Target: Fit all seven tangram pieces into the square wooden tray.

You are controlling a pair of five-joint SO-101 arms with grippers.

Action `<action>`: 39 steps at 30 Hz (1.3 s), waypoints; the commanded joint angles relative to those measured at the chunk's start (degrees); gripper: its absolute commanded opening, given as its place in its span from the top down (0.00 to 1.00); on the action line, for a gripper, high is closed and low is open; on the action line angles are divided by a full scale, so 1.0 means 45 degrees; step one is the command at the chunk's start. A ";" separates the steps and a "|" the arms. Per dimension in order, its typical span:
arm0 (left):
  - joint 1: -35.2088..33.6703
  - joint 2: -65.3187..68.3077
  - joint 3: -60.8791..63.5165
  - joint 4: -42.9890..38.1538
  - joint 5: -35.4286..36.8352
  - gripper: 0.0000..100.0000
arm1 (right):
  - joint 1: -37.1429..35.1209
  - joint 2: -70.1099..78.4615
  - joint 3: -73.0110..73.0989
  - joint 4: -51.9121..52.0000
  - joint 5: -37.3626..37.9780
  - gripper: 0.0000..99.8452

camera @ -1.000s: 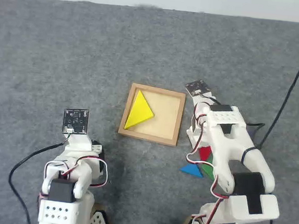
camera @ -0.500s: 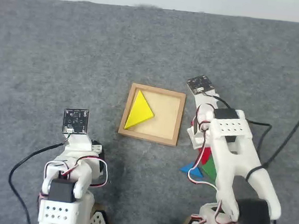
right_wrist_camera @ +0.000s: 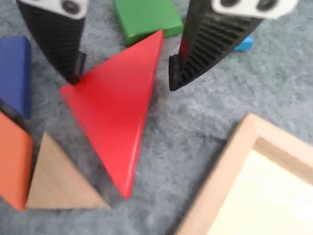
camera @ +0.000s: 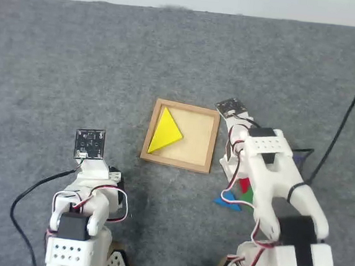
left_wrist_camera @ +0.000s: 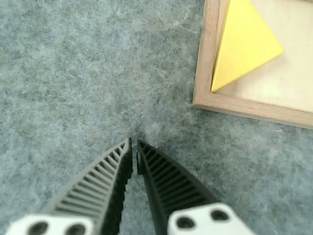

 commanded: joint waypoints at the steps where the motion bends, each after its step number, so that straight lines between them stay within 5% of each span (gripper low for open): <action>1: -0.0078 -0.0254 -0.0166 0.0059 -0.0195 0.99 | 0.0166 0.0068 -0.0664 -0.0440 0.0234 0.70; 32: -0.0078 -0.0254 -0.0166 0.0059 -0.0195 0.99 | 0.0967 0.1885 -0.1973 -0.0694 0.1035 0.70; 39: -0.0078 -0.0254 -0.0166 0.0059 -0.0195 0.99 | 0.0928 0.1846 -0.1934 -0.0674 0.0918 0.80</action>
